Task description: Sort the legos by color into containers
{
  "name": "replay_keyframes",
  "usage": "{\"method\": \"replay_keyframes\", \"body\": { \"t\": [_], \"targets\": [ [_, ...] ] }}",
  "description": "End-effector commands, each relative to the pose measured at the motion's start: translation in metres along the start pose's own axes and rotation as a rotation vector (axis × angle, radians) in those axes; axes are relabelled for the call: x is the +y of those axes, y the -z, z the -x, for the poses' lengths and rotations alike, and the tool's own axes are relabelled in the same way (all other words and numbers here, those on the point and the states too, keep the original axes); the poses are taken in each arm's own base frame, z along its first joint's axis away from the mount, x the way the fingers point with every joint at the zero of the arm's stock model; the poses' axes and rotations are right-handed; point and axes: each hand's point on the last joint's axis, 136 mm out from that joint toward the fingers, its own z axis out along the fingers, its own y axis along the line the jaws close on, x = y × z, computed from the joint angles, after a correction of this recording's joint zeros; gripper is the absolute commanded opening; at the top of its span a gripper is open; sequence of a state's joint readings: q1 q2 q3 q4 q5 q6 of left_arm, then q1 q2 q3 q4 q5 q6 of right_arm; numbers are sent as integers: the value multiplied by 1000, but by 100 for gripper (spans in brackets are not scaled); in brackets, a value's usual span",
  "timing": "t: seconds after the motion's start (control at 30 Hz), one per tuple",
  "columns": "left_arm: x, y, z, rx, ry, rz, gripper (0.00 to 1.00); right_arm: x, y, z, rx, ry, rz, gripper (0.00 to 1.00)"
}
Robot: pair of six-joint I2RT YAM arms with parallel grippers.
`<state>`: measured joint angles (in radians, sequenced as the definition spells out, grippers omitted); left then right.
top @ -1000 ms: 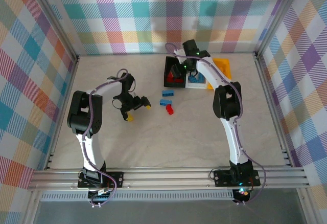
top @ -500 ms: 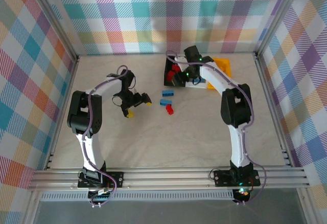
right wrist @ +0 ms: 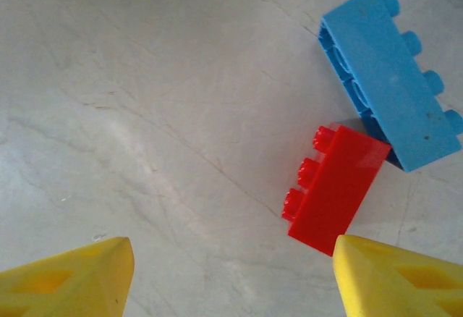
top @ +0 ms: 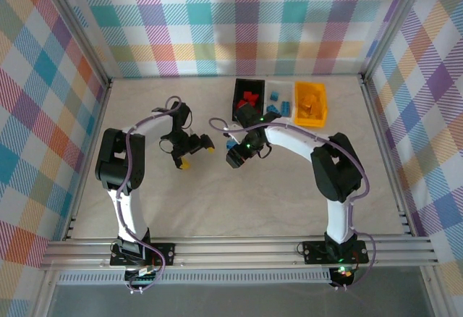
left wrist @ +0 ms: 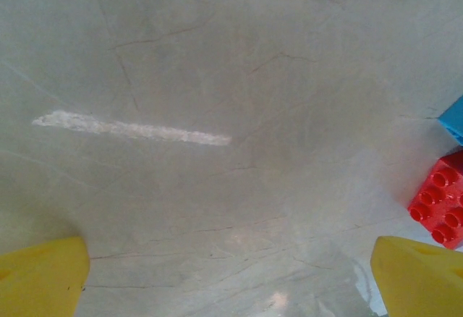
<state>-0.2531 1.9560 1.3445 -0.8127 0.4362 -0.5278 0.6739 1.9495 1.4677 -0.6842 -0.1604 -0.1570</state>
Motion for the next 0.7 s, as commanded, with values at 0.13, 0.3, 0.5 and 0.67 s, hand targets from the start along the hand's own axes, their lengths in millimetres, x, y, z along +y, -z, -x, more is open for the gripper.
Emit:
{"method": "replay_keyframes", "body": {
  "t": [0.13,0.3,0.5,0.67],
  "targets": [
    [2,5,-9,3,4,-1,100,-18,-16,-2,40,-37,-76,72],
    [3,5,-9,9,3,2,100,-28,-29,-2,68,-31,-113,71],
    [4,5,-8,14,8,4,100,-32,-40,3,79,-29,-112,55],
    [6,5,-8,14,13,8,100,-36,-43,4,83,-33,-114,37]
  ]
}}
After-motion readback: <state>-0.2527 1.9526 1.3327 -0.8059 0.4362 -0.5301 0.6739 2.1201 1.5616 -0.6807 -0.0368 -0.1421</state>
